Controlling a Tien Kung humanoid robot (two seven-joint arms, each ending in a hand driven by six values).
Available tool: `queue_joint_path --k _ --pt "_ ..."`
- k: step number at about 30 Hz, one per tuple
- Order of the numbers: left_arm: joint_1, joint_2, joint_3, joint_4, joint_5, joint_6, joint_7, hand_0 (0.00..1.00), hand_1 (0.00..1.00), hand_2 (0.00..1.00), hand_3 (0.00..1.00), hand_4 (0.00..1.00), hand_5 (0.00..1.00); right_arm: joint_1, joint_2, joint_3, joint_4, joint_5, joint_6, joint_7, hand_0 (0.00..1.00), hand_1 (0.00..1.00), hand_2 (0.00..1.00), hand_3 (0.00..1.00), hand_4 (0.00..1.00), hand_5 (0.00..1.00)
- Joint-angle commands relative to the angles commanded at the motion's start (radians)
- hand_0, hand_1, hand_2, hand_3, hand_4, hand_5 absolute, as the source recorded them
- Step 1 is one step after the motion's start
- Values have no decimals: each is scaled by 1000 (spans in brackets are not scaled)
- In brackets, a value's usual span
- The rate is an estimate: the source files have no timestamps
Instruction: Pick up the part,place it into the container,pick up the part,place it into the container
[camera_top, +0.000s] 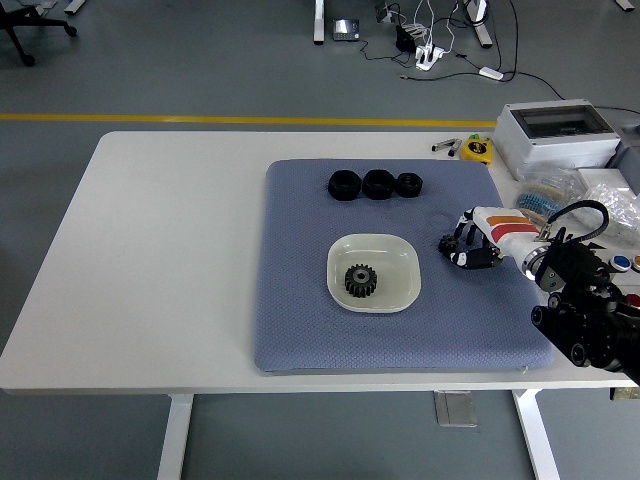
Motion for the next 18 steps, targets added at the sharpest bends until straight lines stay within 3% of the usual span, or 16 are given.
queue_joint_path --k 6,7,18 --pt "-1 1 4 0 -6 0 -2 708 723 755 664 690 678 -2 1 1 3 4 -1 2 87 269 449 526 789 476" --pt "-1 1 5 0 -7 0 -2 708 722 755 664 690 679 -2 1 3 4 2 -1 1 49 207 397 521 761 487" --pt "-1 0 7 0 -10 0 -3 708 723 754 663 690 679 -4 9 0 2 5 -15 -2 25 186 362 521 754 498"
